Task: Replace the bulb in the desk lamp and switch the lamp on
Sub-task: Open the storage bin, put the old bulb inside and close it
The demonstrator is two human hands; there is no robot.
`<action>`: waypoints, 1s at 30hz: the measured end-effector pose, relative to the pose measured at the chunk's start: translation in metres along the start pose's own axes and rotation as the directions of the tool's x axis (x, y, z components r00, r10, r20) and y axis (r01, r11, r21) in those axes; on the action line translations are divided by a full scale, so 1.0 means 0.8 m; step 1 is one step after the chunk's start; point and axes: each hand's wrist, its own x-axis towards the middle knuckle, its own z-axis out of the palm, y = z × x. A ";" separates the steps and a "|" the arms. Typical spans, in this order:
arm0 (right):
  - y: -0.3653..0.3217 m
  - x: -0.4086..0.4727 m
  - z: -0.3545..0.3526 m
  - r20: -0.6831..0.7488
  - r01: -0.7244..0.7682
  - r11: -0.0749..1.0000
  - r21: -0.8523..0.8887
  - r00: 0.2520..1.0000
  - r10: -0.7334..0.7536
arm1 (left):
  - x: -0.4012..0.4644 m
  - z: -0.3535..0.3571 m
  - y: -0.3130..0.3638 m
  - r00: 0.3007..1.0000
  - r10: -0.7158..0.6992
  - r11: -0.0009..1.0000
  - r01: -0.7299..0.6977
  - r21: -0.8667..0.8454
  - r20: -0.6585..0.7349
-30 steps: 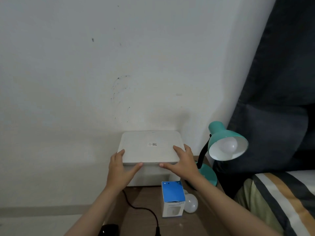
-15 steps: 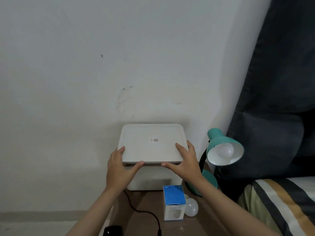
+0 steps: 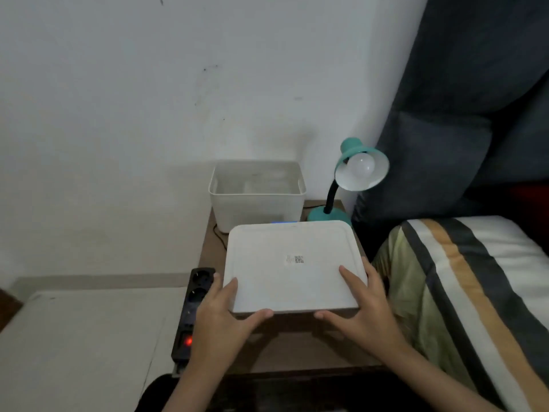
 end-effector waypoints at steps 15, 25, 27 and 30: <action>0.115 -0.107 -0.005 0.193 -0.230 0.973 -0.038 0.953 0.233 | -0.091 0.104 -0.016 0.984 0.022 0.990 -0.046 0.131 0.177; 0.135 -0.101 -0.003 0.240 -0.234 0.966 -0.113 0.937 0.254 | -0.089 0.124 -0.016 0.974 0.107 0.977 -0.141 0.159 0.201; 0.135 -0.104 -0.005 0.240 -0.260 0.962 -0.079 0.932 0.271 | -0.089 0.127 -0.017 0.977 0.112 0.980 -0.139 0.143 0.183; 0.137 -0.108 -0.009 0.219 -0.295 0.955 -0.038 0.930 0.296 | -0.089 0.128 -0.017 0.980 0.118 0.985 -0.136 0.107 0.160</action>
